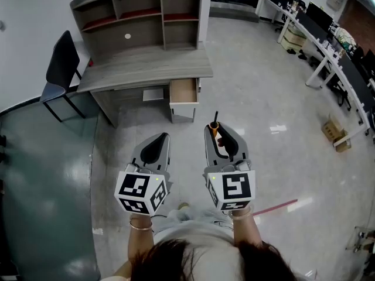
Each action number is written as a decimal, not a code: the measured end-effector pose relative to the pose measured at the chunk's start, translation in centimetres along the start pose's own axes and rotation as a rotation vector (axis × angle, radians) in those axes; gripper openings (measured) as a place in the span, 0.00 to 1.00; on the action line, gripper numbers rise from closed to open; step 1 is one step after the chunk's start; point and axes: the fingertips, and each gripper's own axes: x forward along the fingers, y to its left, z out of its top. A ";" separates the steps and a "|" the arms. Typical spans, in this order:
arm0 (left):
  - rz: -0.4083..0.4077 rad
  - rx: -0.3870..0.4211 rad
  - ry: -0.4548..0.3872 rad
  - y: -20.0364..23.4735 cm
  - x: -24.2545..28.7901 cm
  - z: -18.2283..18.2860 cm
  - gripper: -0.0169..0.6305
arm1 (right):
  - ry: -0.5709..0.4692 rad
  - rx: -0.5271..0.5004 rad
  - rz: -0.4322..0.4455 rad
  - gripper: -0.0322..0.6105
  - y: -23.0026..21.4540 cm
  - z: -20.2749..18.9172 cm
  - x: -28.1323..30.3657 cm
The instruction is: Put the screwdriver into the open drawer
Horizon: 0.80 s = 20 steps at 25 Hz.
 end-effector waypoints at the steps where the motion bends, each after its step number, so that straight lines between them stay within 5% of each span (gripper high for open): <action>1: -0.002 -0.002 0.001 0.2 0.2 0.1 0.05 | 0.004 -0.002 0.000 0.20 0.1 0.0 0.2; 20: 0.004 0.007 0.048 3.6 9.8 0.3 0.05 | 0.010 0.019 0.005 0.19 -5.0 -1.8 9.0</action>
